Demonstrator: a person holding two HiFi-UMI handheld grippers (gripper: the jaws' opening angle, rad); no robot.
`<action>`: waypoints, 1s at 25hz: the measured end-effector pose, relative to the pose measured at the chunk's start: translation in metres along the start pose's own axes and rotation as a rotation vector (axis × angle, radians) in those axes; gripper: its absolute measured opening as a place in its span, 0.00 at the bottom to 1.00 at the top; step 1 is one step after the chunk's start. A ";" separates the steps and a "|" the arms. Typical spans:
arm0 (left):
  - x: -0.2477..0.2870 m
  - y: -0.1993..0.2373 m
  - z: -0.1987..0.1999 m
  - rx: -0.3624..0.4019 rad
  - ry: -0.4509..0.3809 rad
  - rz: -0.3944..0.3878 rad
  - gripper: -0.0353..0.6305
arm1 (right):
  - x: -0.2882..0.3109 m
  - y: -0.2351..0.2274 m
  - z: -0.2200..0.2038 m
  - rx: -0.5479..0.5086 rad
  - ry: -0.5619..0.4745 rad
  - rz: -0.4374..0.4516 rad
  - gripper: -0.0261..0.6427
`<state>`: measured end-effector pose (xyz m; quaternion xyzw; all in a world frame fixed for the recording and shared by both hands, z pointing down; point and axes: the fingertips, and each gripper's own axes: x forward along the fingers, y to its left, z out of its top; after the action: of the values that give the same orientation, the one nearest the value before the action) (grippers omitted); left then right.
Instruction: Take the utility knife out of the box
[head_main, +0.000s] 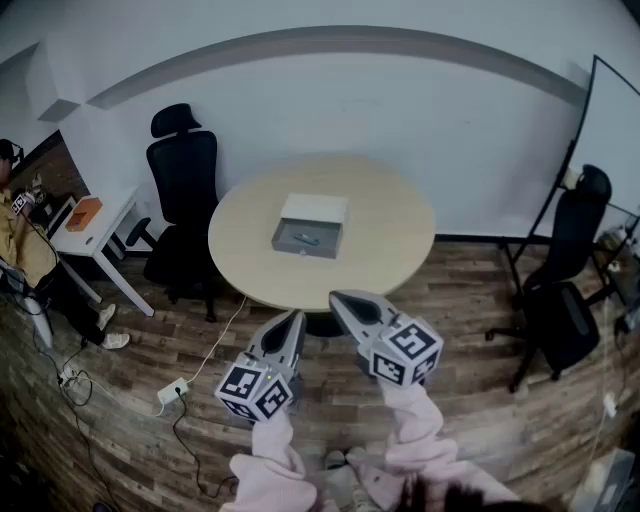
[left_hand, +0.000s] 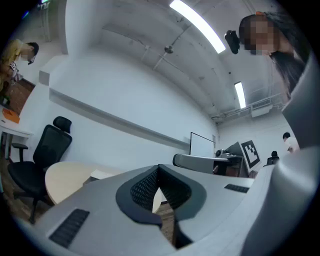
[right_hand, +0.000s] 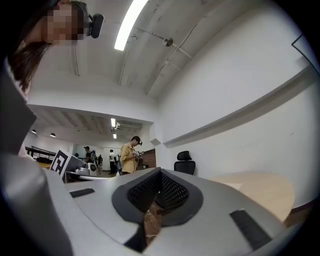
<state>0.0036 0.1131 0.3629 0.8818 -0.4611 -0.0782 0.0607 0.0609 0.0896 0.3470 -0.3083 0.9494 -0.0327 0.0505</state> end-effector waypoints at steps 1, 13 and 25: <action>0.001 -0.002 0.001 -0.002 -0.003 0.001 0.06 | -0.001 -0.001 0.001 -0.001 -0.002 0.001 0.03; 0.017 -0.010 0.000 -0.002 -0.002 0.002 0.06 | -0.009 -0.016 -0.001 0.021 -0.006 0.007 0.03; 0.017 -0.015 -0.024 -0.040 0.031 0.037 0.06 | -0.015 -0.025 -0.023 0.073 0.031 0.024 0.03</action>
<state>0.0301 0.1086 0.3819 0.8729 -0.4746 -0.0727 0.0868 0.0843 0.0789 0.3729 -0.2944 0.9518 -0.0712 0.0476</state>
